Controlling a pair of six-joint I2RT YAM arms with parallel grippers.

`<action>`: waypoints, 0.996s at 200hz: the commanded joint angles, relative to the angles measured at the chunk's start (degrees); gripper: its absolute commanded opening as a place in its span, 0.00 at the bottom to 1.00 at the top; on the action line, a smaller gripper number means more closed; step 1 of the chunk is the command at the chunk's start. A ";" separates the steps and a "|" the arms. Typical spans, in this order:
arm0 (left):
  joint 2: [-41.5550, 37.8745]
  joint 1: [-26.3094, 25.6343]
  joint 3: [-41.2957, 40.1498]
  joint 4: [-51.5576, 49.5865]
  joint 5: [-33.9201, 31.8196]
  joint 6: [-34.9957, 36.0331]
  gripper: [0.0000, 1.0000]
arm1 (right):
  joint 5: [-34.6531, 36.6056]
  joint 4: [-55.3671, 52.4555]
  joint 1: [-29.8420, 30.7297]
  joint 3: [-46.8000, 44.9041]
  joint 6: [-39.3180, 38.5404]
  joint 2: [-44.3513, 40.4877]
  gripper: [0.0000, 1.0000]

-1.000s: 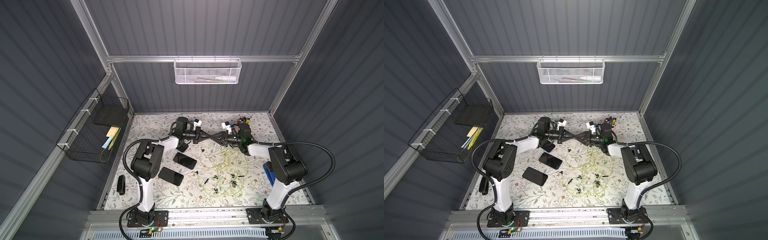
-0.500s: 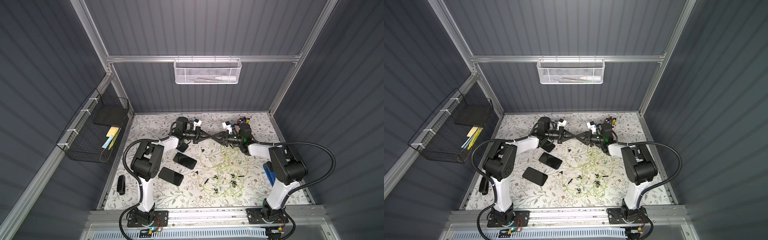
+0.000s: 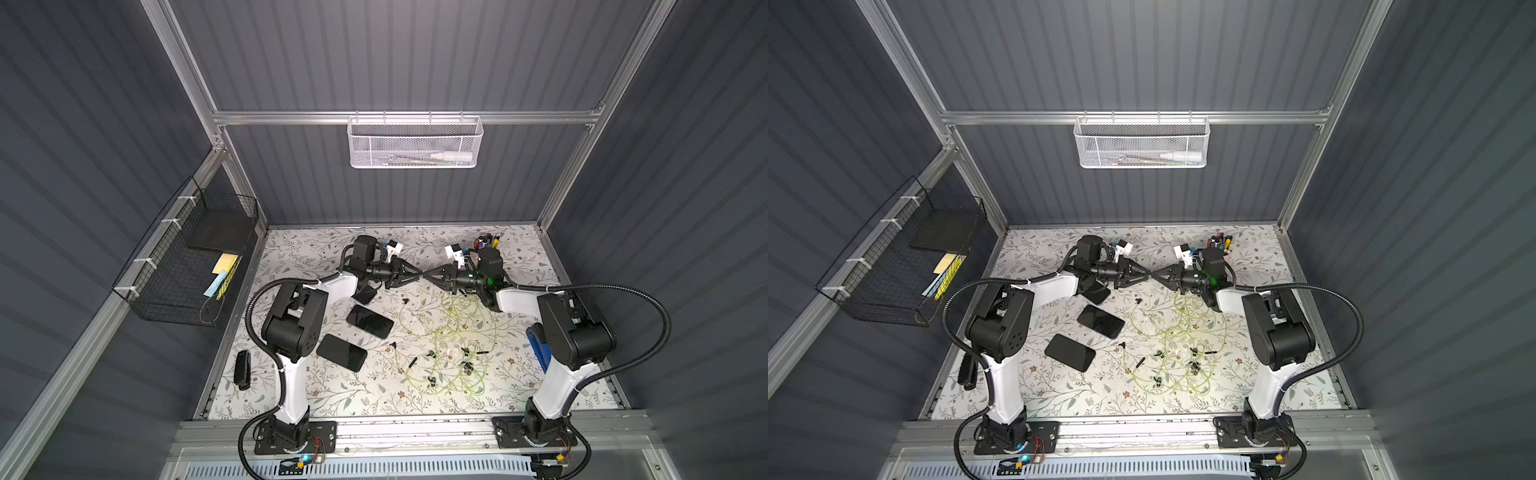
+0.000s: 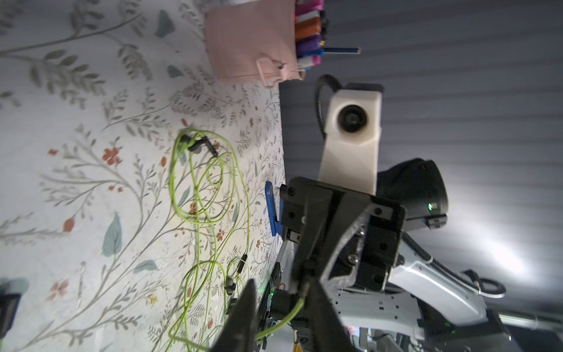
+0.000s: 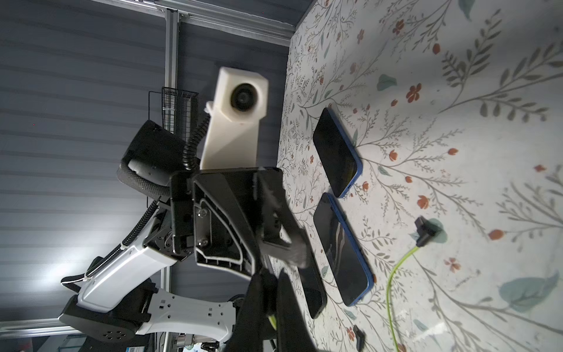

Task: Plug wired earphones into phones
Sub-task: Pick up the wired earphone from the center of the board, then pick up the phone at the center of the board.

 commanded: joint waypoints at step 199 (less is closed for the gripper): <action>7.95 5.72 21.46 -64.97 -58.57 -16.99 0.91 | 17.80 -37.46 1.35 1.74 -32.34 -9.48 0.00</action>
